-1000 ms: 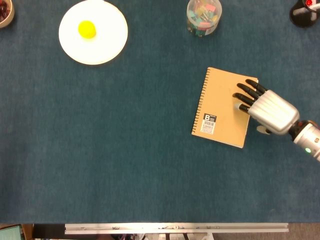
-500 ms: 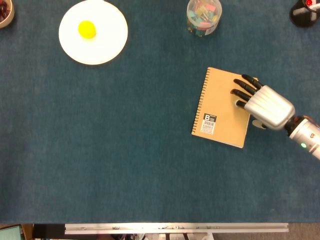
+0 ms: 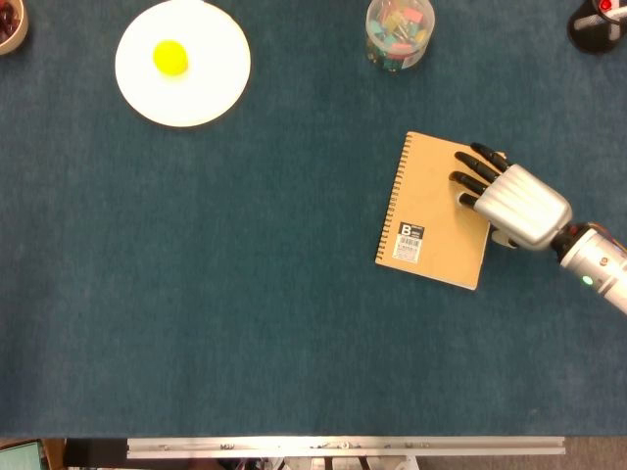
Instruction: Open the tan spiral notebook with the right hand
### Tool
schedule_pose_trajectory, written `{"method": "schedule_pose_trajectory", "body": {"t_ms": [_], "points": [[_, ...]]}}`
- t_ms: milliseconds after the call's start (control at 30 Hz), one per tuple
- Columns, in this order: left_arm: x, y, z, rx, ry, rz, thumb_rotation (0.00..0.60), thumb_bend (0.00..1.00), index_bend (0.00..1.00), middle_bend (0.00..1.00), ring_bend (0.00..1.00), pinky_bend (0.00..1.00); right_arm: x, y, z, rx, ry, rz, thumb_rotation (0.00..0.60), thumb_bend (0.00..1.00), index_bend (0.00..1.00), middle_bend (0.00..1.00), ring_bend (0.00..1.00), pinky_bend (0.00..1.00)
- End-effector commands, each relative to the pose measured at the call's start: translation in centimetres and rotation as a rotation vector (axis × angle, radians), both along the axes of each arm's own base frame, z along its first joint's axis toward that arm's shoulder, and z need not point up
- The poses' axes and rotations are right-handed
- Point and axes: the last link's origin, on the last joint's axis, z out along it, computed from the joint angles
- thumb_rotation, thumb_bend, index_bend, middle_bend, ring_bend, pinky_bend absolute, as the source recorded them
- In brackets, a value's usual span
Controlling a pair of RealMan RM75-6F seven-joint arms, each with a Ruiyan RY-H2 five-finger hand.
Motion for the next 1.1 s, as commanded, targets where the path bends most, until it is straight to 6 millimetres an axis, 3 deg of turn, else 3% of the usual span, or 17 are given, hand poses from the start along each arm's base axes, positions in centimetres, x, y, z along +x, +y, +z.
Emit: {"method": "schedule_pose_trajectory", "body": {"t_ms": [33,867,1100], "points": [[0.0,0.0,0.0,0.001,-0.001,0.001,0.600,0.40,0.20,0.14,0.14,0.18,0.1,-0.1,-0.2,0.000,-0.003,0.002,0.600,0.10,0.42,0.24,0.07,0.08],[0.0,0.0,0.2,-0.011,-0.029,0.002,0.600,0.40,0.20,0.14,0.14,0.18,1.8,-0.7,-0.8,-0.012,-0.098,0.023,0.600,0.30,0.44,0.28,0.12,0.12],[0.0,0.0,0.3,-0.008,-0.032,0.004,0.600,0.40,0.20,0.14,0.14,0.18,2.5,-1.0,-1.0,-0.024,-0.156,0.014,0.600,0.38,0.50,0.30,0.14,0.14]]}}
